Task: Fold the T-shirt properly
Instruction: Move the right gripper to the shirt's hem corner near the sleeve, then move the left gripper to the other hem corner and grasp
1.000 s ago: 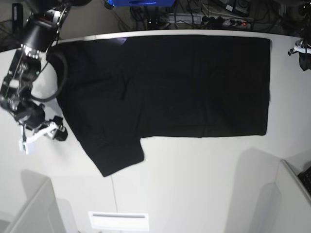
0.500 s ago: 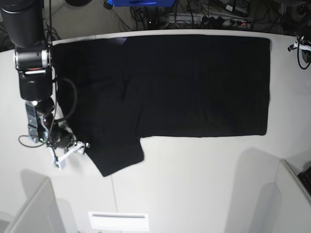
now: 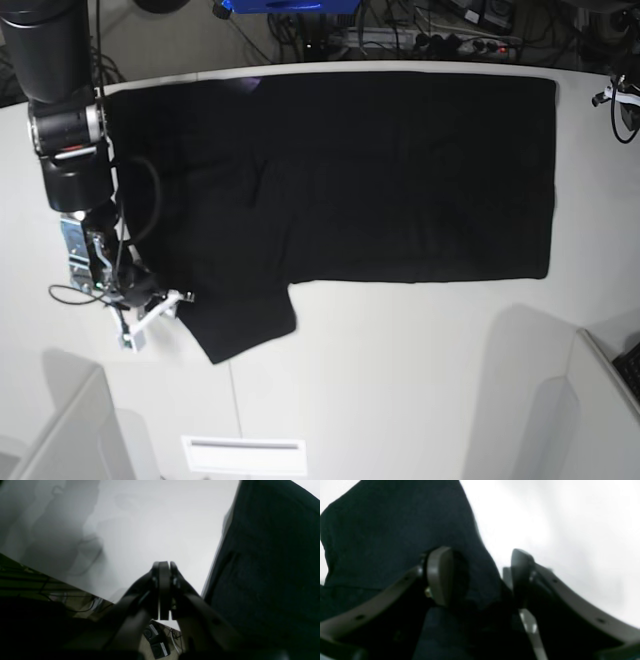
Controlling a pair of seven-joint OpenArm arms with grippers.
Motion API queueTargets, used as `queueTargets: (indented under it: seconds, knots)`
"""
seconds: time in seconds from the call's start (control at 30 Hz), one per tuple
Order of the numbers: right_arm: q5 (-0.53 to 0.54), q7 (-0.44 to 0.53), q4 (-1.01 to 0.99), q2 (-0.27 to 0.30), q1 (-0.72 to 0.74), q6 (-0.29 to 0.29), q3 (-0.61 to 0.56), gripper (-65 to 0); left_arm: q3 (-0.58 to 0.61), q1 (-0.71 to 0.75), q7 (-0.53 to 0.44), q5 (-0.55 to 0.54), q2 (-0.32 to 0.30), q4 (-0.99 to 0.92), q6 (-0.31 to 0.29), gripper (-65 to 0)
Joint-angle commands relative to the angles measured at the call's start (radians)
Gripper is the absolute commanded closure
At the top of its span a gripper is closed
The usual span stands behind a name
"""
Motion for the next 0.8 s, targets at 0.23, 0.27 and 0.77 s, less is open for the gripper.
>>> queueTargets:
  seconds: [0.23, 0.27, 0.77]
  knots:
    - [-0.008, -0.009, -0.016, -0.007, 0.013, -0.003, -0.002, -8.4, 0.001, -0.018, -0.020, -0.007, -0.020, 0.015, 0.002, -9.7]
    - [-0.008, -0.009, -0.016, -0.007, 0.014, -0.003, -0.002, -2.7, 0.000, -0.035, -0.019, -0.005, -0.031, 0.015, 0.002, -15.1]
    - [-0.004, -0.015, -0.011, -0.007, 0.016, -0.003, 0.002, 0.0, 0.294, -0.389, -0.019, 0.072, -0.272, -0.402, 0.014, -63.8]
